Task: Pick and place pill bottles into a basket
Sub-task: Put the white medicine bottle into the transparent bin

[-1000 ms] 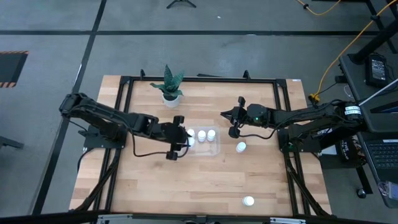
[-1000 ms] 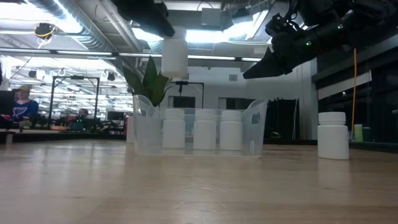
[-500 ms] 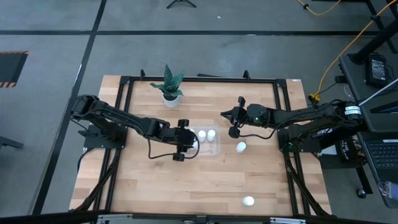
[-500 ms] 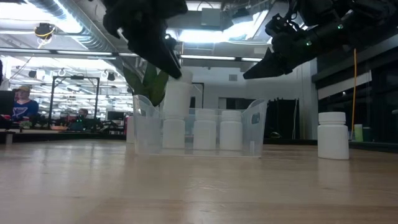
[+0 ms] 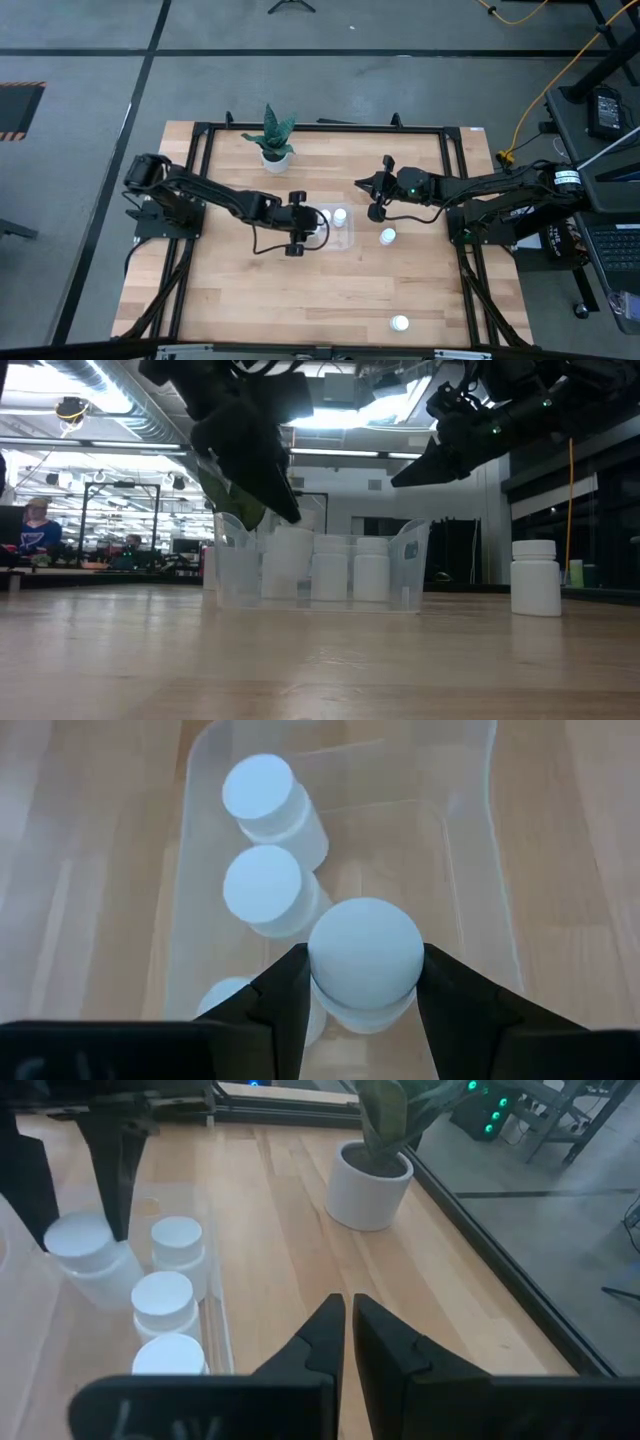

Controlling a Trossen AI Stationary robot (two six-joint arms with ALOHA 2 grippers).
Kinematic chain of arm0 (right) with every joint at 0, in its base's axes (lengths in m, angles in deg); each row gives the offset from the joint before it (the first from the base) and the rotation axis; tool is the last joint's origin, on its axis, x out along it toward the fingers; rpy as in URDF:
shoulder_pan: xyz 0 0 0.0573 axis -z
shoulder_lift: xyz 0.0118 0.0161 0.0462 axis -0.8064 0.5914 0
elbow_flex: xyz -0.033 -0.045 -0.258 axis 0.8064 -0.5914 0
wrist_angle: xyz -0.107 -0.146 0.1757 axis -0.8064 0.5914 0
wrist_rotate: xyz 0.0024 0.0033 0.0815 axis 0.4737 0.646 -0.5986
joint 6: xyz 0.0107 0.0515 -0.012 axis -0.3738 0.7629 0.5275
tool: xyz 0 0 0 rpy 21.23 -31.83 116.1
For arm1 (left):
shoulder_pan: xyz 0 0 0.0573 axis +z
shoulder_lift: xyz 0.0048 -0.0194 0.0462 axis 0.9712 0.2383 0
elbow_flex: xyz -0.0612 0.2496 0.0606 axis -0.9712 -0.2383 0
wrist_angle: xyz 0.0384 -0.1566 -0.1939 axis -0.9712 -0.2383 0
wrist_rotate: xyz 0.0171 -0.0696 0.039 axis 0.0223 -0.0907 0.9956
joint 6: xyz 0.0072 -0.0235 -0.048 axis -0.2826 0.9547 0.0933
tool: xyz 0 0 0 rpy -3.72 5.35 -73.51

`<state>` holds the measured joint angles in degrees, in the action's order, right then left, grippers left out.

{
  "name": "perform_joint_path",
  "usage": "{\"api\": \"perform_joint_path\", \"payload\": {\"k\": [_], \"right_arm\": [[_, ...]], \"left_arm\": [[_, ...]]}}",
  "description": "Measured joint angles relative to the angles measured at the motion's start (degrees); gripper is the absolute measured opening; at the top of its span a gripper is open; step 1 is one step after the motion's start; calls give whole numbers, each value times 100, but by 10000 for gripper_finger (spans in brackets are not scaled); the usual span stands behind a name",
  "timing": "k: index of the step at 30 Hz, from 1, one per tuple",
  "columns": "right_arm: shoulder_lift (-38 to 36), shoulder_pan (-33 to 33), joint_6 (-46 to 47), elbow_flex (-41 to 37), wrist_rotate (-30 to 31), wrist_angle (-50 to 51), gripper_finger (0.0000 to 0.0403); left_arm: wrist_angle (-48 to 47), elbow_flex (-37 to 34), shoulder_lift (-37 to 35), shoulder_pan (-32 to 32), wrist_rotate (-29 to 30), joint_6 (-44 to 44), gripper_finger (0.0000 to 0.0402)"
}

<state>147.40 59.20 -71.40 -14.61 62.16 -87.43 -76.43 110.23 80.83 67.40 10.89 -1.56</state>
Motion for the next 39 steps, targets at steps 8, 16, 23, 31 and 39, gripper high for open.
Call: {"api": "perform_joint_path", "payload": {"k": [8,16,23,31,39], "right_arm": [[0,-2,0,0,-2,2,30],[0,-2,0,0,-2,1,30],[0,0,2,0,0,2,30],[0,-1,2,0,-1,0,30],[0,-2,0,-2,-1,11,30]], "left_arm": [[-4,0,78,29,-4,213,149],[-37,0,78,22,-30,369,149],[-46,0,81,-93,10,495,149],[-24,-142,87,-275,341,640,149],[791,-629,39,-171,39,649,149]]}}
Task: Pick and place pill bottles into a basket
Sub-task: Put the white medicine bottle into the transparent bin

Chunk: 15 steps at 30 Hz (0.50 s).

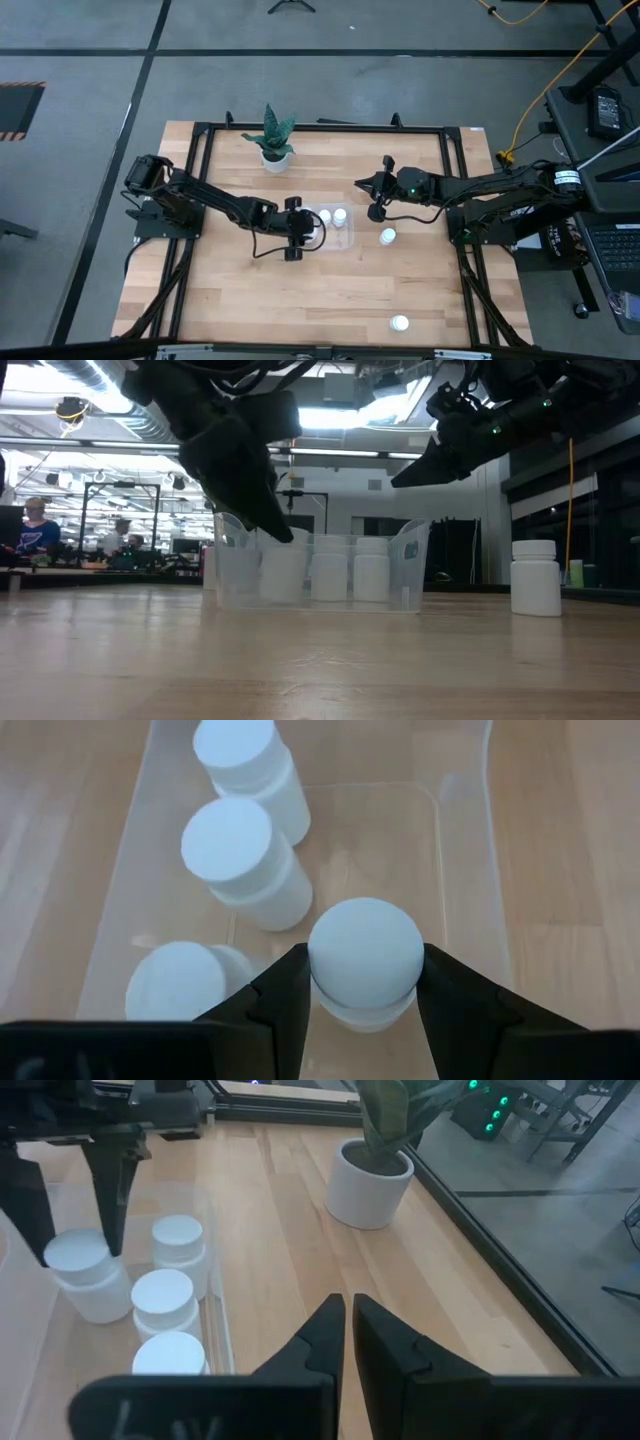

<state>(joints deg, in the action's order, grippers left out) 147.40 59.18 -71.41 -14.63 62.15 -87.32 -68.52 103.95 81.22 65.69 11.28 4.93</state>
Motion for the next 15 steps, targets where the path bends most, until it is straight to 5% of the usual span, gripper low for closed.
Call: {"api": "perform_joint_path", "payload": {"k": [15], "right_arm": [[0,2,1,0,1,-7,30]], "left_arm": [[-60,-38,-9,13,-84,-67,182]]}}
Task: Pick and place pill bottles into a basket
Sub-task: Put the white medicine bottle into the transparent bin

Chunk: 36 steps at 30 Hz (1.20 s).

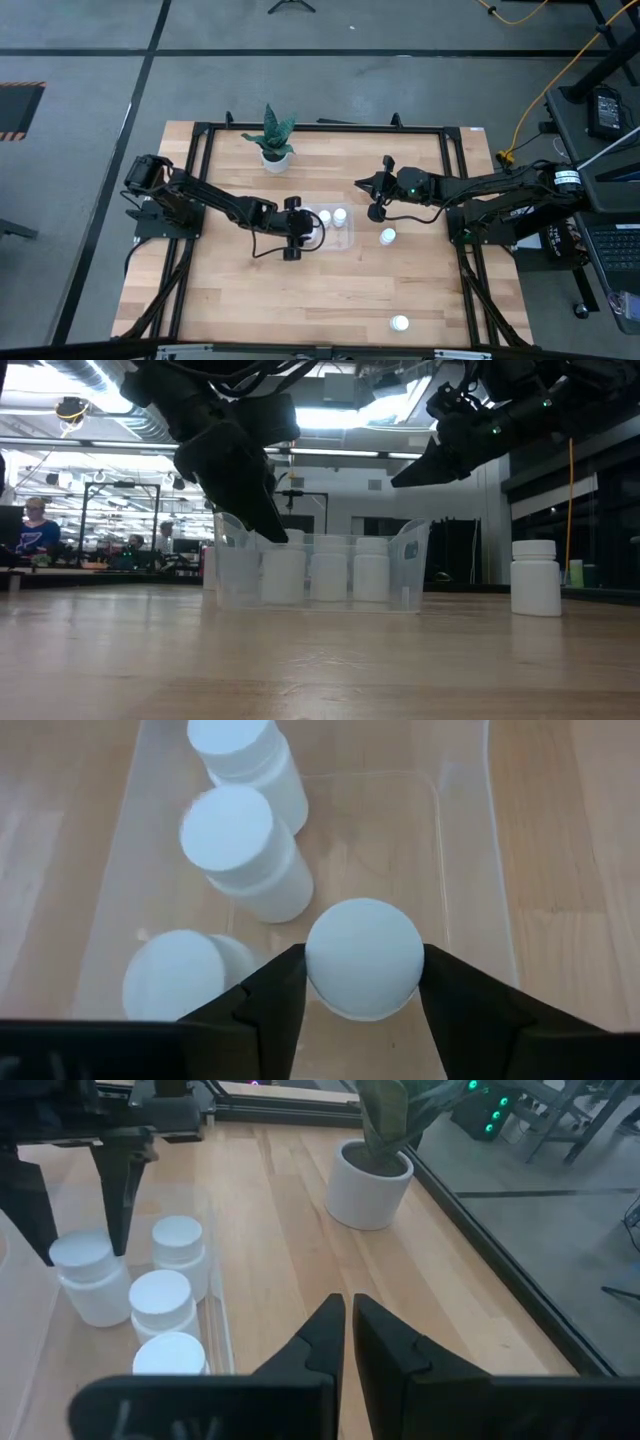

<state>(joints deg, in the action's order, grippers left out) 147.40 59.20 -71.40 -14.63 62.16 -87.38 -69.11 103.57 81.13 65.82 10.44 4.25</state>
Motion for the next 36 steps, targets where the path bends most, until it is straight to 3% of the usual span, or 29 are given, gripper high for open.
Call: {"api": "perform_joint_path", "payload": {"k": [10,17,24,36], "right_arm": [[0,0,1,0,-2,0,30],[0,0,0,-2,-1,4,30],[0,-2,1,-4,0,7,30],[0,-2,44,-4,-2,-16,30]], "left_arm": [[4,-15,-195,0,-129,-106,196],[-202,-4,-1030,-7,-338,-524,196],[-1223,-40,-1894,-7,-199,-669,186],[181,-2042,-3556,15,53,-664,98]]}}
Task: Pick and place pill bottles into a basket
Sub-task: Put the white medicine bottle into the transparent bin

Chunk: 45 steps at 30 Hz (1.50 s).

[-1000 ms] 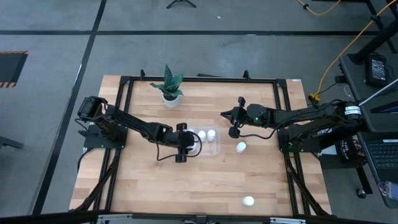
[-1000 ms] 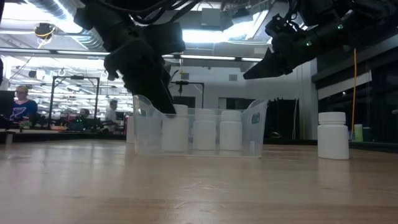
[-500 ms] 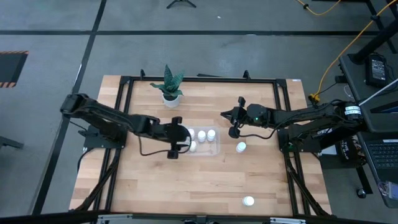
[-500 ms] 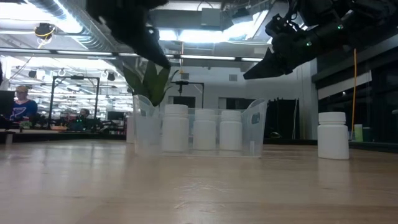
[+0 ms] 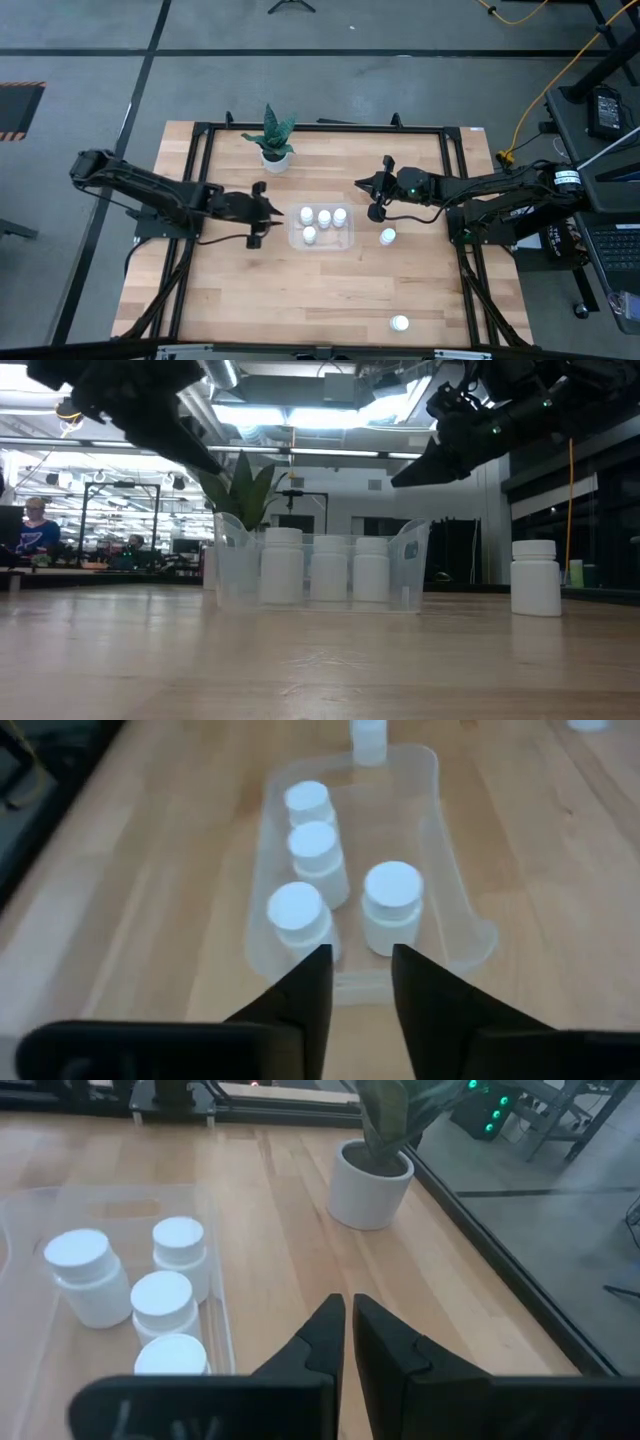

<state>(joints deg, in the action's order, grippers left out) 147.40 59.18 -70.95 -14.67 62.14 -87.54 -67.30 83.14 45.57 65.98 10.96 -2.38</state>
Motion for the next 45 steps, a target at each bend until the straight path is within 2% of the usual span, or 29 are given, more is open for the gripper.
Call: {"api": "perform_joint_path", "payload": {"k": [11,21,24,30,36,41,45], "right_arm": [[0,0,280,0,0,-160,30],[0,0,577,0,2,-130,30],[0,-17,598,80,-11,-146,30],[0,-351,726,637,-480,-75,30],[-2,-1189,952,1325,-569,1758,28],[-2,-2231,1763,1461,344,2427,6],[-2,-3010,2980,1458,1348,3317,8]], "left_arm": [[379,-1072,-1762,372,-131,-352,8],[373,-1637,-3213,962,-134,-641,2],[390,-1745,-3432,960,-134,-579,5],[452,-1816,-3548,955,-135,-442,2],[576,-1820,-3548,955,-134,-589,7],[1138,-1820,-3547,955,-134,-914,10],[1433,-1820,-3548,955,-134,-926,8]]}}
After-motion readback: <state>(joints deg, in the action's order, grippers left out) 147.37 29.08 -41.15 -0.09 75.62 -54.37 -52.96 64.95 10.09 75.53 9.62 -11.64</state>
